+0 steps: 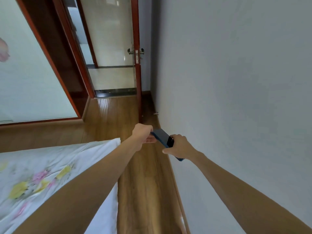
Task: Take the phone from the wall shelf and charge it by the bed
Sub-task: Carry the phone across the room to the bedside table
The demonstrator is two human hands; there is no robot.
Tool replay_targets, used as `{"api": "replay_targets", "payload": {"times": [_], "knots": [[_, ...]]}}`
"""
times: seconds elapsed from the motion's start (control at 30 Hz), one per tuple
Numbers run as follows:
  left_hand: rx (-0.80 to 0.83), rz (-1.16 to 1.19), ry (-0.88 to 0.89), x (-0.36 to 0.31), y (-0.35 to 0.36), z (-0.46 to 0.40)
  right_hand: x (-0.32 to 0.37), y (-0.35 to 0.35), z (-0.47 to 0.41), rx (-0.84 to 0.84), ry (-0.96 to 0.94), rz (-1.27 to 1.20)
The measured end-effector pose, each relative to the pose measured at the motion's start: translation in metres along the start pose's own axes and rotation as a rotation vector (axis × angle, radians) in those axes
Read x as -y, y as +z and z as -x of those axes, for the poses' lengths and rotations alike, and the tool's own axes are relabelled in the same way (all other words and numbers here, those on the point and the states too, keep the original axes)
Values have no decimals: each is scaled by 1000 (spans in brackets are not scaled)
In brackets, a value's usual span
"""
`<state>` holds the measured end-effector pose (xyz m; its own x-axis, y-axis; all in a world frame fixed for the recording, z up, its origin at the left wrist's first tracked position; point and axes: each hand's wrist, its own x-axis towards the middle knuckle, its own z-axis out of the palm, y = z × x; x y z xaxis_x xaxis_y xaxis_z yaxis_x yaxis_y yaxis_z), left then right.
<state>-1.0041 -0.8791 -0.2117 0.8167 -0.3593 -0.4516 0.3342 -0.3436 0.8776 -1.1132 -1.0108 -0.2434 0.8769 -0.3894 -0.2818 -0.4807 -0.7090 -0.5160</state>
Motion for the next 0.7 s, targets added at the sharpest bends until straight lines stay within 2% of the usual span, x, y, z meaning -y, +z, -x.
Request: {"api": "replay_targets", "payload": {"times": [0.27,0.5,0.7], "knots": [[-180,90,-70,-51,-32,-142,26,-13,-184,132,-182,43],[-331,221,-92,-101,-87,-228,91,-43,-312,202,-382,116],[-389,322,-145,-119,-141,-317,149,-34,-417,264,-471,229]]}}
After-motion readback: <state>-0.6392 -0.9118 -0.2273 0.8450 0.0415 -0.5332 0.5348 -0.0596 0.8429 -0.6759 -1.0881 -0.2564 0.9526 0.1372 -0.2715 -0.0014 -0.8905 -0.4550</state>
